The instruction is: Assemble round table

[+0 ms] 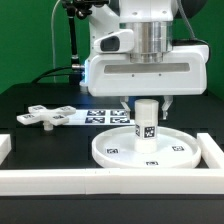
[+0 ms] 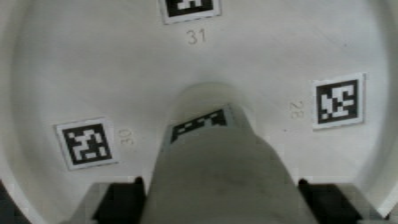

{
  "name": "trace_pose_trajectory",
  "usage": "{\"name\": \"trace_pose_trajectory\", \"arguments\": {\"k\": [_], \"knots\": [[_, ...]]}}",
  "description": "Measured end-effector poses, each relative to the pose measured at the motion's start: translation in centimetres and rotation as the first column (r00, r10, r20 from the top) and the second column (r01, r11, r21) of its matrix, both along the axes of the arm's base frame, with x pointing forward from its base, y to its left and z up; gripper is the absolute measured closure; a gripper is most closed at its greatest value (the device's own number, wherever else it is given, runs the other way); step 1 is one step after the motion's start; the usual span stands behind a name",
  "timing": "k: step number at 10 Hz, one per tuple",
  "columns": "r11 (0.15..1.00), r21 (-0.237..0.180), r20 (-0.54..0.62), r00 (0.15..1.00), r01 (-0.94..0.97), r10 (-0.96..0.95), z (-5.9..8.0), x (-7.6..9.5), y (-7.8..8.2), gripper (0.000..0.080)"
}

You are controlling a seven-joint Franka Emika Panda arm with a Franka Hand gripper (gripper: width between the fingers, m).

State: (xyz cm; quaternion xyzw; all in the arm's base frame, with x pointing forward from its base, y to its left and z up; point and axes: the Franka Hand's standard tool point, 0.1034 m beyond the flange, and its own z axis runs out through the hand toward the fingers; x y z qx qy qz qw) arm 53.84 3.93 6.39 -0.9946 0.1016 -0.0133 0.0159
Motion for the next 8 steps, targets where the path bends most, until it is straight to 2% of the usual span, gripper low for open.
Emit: {"name": "trace_pose_trajectory", "arguments": {"k": [4, 6, 8], "knots": [[0.958, 0.027, -0.007, 0.958, 0.285, -0.285, 0.02, 0.11, -0.08, 0.039], [0.87, 0.073, -0.009, 0.872, 0.488, -0.489, 0.04, 0.43, -0.31, 0.039], [0.795, 0.085, -0.023, 0.799, 0.601, -0.601, 0.12, 0.52, -0.2, 0.039]]}}
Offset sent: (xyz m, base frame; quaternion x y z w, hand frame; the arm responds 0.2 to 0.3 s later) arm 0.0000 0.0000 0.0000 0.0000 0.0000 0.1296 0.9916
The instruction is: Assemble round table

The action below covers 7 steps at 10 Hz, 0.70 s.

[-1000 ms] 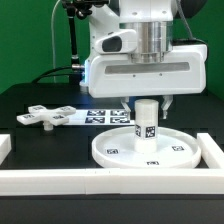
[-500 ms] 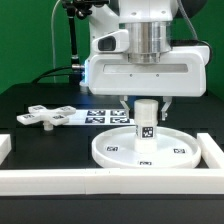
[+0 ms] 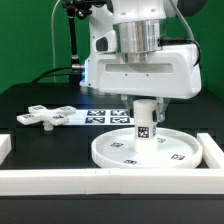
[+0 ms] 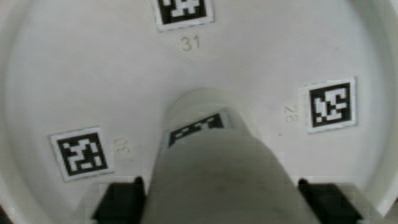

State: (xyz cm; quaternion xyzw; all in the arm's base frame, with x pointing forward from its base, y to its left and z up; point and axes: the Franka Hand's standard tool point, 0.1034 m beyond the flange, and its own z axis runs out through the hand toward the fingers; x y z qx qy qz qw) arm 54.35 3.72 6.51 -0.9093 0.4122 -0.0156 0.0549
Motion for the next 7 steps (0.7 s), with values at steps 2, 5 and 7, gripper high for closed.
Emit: {"name": "trace_pose_trajectory", "arguments": {"k": [2, 5, 7], "knots": [[1.0, 0.0, 0.0, 1.0, -0.008, 0.008, 0.0, 0.0, 0.1, 0.039], [0.99, -0.015, 0.012, 0.99, -0.139, 0.139, 1.1, -0.3, 1.8, 0.0172], [0.964, -0.024, 0.036, 0.964, -0.264, 0.265, 3.3, -1.4, 1.8, 0.0151]]}}
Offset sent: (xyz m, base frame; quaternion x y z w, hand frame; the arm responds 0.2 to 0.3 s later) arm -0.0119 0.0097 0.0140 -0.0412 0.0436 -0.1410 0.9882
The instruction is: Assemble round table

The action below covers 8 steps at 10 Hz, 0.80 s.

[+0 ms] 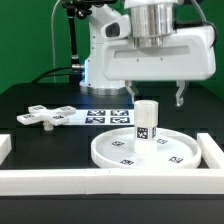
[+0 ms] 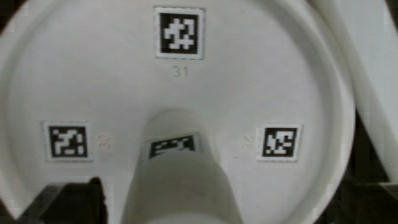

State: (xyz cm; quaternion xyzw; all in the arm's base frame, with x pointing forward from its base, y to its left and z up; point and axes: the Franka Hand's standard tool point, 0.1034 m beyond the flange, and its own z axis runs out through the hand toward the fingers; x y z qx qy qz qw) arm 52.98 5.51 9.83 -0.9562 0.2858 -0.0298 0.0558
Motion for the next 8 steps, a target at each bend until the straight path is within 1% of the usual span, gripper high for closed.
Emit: {"name": "trace_pose_trajectory", "arguments": {"k": [1, 3, 5, 8], "knots": [[0.997, -0.005, 0.017, 0.997, -0.08, 0.08, 1.0, -0.4, -0.8, 0.0151], [0.995, -0.01, 0.035, 0.994, -0.099, 0.099, 2.3, -1.3, -2.9, 0.015], [0.995, -0.009, 0.029, 0.994, -0.102, 0.102, 2.1, -1.5, -2.7, 0.015], [0.995, -0.009, 0.029, 0.994, -0.103, 0.104, 2.0, -1.5, -2.7, 0.015]]}}
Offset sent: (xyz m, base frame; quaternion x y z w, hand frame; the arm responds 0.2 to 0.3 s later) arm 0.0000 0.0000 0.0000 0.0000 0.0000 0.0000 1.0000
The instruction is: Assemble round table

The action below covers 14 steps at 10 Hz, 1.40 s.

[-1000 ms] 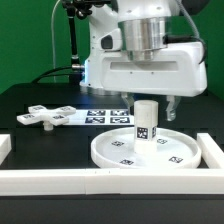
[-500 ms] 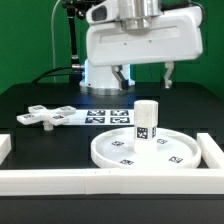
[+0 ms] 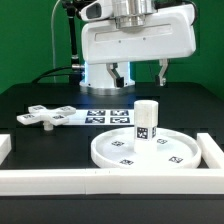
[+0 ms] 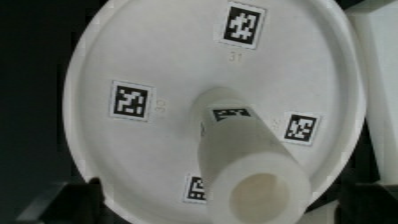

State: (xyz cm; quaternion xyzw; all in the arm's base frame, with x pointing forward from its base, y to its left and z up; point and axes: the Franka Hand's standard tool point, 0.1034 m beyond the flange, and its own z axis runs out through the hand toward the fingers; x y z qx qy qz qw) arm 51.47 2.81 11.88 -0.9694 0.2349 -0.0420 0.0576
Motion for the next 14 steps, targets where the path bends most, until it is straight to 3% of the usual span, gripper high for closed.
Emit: {"name": "trace_pose_trajectory", "arguments": {"k": [2, 5, 10, 12, 14], "knots": [[0.978, -0.018, -0.002, 0.978, -0.209, 0.209, 0.4, -0.5, -1.3, 0.015], [0.921, -0.029, -0.003, 0.921, -0.389, 0.389, 0.7, -1.9, -6.3, 0.015], [0.921, -0.03, -0.004, 0.921, -0.389, 0.39, 0.4, -2.1, -6.6, 0.015], [0.905, -0.034, -0.011, 0.906, -0.424, 0.424, -1.1, -4.7, -10.1, 0.015], [0.912, -0.034, -0.024, 0.913, -0.408, 0.407, -1.6, -6.1, -12.6, 0.015]]}}
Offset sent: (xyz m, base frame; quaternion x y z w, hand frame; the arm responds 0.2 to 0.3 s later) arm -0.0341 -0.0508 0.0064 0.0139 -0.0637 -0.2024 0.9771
